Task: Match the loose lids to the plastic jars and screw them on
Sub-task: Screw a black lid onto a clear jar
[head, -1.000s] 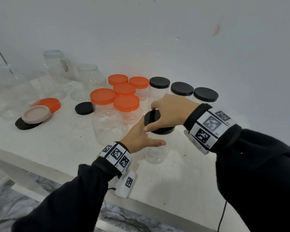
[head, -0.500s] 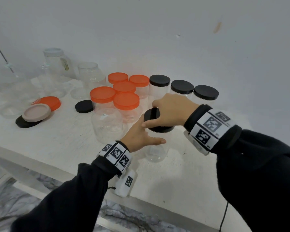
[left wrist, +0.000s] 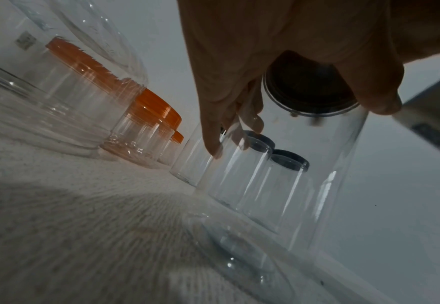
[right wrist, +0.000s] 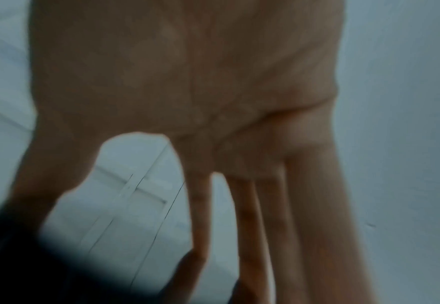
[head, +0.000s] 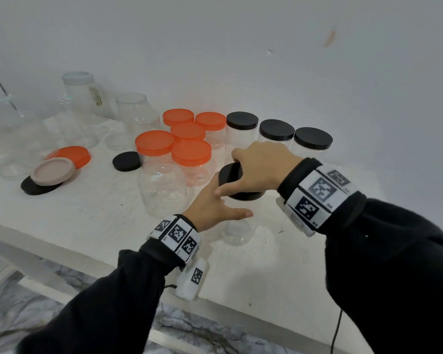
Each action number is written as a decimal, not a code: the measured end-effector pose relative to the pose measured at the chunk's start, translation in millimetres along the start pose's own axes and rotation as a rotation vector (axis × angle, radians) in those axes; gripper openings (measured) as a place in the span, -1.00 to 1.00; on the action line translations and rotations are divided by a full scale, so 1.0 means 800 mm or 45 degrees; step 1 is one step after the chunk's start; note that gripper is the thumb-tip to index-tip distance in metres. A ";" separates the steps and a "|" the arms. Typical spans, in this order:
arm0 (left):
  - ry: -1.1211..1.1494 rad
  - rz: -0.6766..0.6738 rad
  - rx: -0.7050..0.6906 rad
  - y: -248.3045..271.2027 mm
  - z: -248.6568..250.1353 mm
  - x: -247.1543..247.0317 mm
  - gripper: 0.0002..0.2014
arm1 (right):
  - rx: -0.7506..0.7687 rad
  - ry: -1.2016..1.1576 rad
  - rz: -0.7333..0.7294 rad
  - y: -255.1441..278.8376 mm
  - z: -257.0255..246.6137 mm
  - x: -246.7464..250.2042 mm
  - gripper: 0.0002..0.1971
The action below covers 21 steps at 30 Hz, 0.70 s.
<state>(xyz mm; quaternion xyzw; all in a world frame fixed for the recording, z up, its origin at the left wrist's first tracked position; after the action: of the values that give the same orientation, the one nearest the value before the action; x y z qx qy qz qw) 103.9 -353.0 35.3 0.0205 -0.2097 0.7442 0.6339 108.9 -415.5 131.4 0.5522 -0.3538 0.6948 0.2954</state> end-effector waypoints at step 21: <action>-0.042 0.013 -0.027 -0.001 0.001 0.001 -0.12 | 0.155 -0.281 -0.030 0.004 -0.008 0.005 -0.34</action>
<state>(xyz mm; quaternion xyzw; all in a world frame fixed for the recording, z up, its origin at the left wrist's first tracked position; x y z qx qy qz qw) 104.2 -352.7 36.3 0.0250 -0.2281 0.7447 0.6267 101.6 -411.9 134.0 0.6463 -0.3349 0.6463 0.2287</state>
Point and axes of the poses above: each hand's wrist, its own y-axis away from the middle knuckle, its own x-axis out of the back of the hand, z = x × y, the point moved 9 cm from there along -y, towards the middle knuckle, and after that the axes turned 15 degrees about z, right-handed, at the moved point
